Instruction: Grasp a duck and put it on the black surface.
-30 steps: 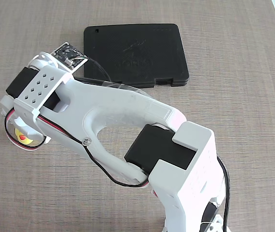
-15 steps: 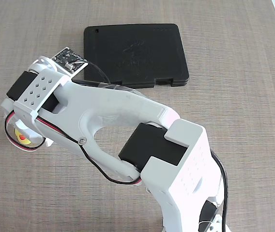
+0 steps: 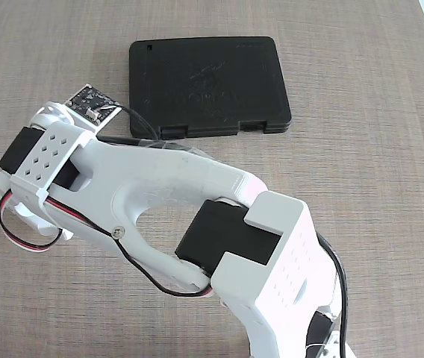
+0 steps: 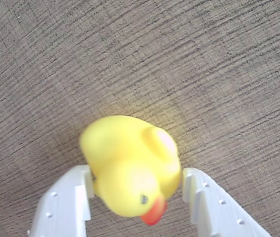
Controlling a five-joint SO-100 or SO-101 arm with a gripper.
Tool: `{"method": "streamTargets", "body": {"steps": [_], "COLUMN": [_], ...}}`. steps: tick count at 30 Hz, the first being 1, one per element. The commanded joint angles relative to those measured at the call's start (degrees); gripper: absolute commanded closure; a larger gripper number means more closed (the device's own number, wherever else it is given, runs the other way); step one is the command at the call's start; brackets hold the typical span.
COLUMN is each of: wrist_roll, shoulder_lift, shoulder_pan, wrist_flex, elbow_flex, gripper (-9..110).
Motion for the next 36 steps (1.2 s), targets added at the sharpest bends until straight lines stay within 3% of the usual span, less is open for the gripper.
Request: {"method": "streamTargets", "body": {"steps": [1, 5, 15, 24, 30, 36], "wrist_roll": [0.4, 0.0, -0.2, -0.3, -0.4, -0.4], "shoulder_lift": [1.4, 1.4, 2.2, 16.8, 28.7, 38.5], "shoulder_pan": [-0.1, 0.1, 0.1, 0.6, 7.8, 21.2], "wrist_flex": [-0.5, -0.5, 0.0, 3.4, 11.6, 12.5], "elbow_flex": [-2.5, -2.5, -2.5, -1.3, -2.4, -1.7], "gripper": [93, 99, 99, 99, 99, 99]}}
